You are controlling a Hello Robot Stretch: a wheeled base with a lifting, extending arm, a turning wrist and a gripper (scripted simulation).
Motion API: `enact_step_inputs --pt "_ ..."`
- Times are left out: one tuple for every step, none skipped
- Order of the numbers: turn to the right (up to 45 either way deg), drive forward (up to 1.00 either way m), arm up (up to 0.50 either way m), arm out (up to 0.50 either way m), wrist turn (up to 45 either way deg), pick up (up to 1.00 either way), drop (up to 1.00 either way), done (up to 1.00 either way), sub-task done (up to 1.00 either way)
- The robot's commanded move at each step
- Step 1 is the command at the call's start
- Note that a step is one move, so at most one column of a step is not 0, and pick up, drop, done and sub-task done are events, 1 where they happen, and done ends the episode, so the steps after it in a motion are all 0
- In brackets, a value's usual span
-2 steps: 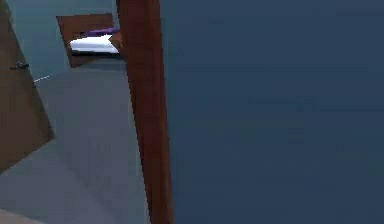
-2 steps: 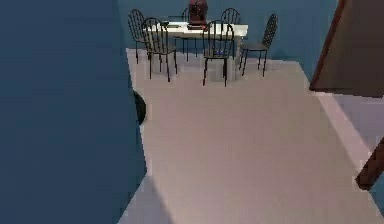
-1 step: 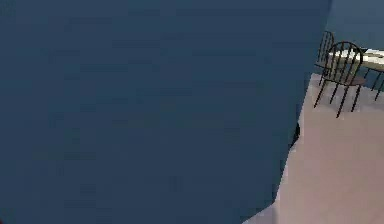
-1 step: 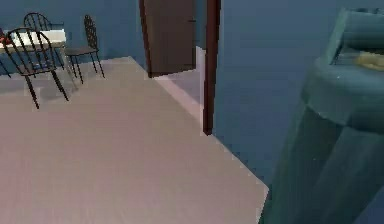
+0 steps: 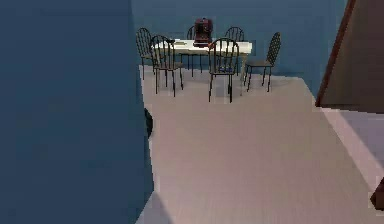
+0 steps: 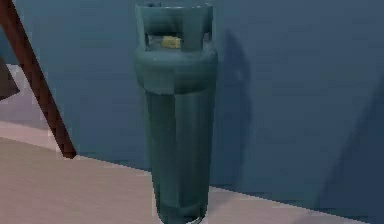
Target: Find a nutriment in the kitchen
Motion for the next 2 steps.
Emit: enact_step_inputs --pt "0.0 1.00 0.00 0.00 0.0 0.00 0.00 0.00 0.00" --pt "3.0 0.00 0.00 0.00 0.0 0.00 0.00 0.00 0.00"
